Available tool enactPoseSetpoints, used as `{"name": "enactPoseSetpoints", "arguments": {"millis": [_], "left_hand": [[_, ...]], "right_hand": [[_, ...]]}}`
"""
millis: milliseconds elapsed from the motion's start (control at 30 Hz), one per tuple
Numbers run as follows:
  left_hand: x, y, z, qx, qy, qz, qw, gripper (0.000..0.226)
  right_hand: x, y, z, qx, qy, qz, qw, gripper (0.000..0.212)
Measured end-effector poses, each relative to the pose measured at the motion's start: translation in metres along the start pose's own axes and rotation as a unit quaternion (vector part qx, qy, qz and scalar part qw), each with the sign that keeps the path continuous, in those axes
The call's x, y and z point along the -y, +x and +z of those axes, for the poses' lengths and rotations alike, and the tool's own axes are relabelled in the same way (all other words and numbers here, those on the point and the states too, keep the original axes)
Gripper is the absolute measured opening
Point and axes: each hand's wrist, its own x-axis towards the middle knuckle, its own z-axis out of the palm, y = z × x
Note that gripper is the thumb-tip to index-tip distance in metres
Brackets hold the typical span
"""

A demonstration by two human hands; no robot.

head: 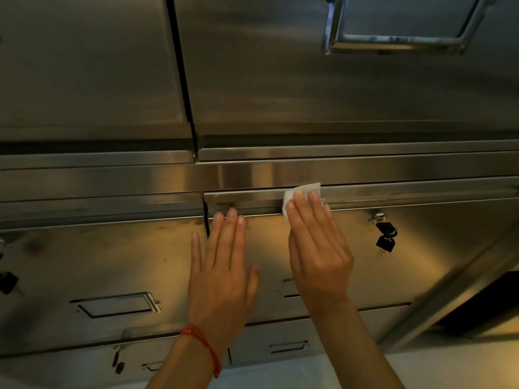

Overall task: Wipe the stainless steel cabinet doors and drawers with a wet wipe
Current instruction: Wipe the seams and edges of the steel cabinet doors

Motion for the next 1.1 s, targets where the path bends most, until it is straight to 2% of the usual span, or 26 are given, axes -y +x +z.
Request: {"name": "enactPoseSetpoints", "arguments": {"millis": [200,400,600,800,967,1100], "left_hand": [[-0.002,0.001,0.000,0.001,-0.002,-0.007,1.000,0.067],[-0.003,0.001,-0.003,-0.003,0.006,-0.005,1.000,0.065],[-0.004,0.000,-0.004,0.003,0.017,-0.007,1.000,0.064],[-0.001,-0.001,-0.003,0.002,0.026,0.004,1.000,0.065],[-0.001,-0.002,0.000,-0.004,0.018,0.003,1.000,0.066],[-0.001,-0.002,-0.001,0.000,0.033,0.003,0.999,0.065]], "right_hand": [[-0.008,0.001,-0.003,0.023,-0.013,-0.041,0.999,0.030],[-0.003,-0.001,-0.002,-0.010,-0.006,0.030,0.999,0.031],[0.001,0.002,0.000,0.022,-0.005,-0.030,0.999,0.029],[0.005,-0.002,0.002,-0.006,-0.001,0.035,0.999,0.027],[0.009,0.002,0.004,0.019,0.008,-0.023,1.000,0.028],[0.001,0.000,0.000,0.021,-0.012,-0.022,0.999,0.028]]}}
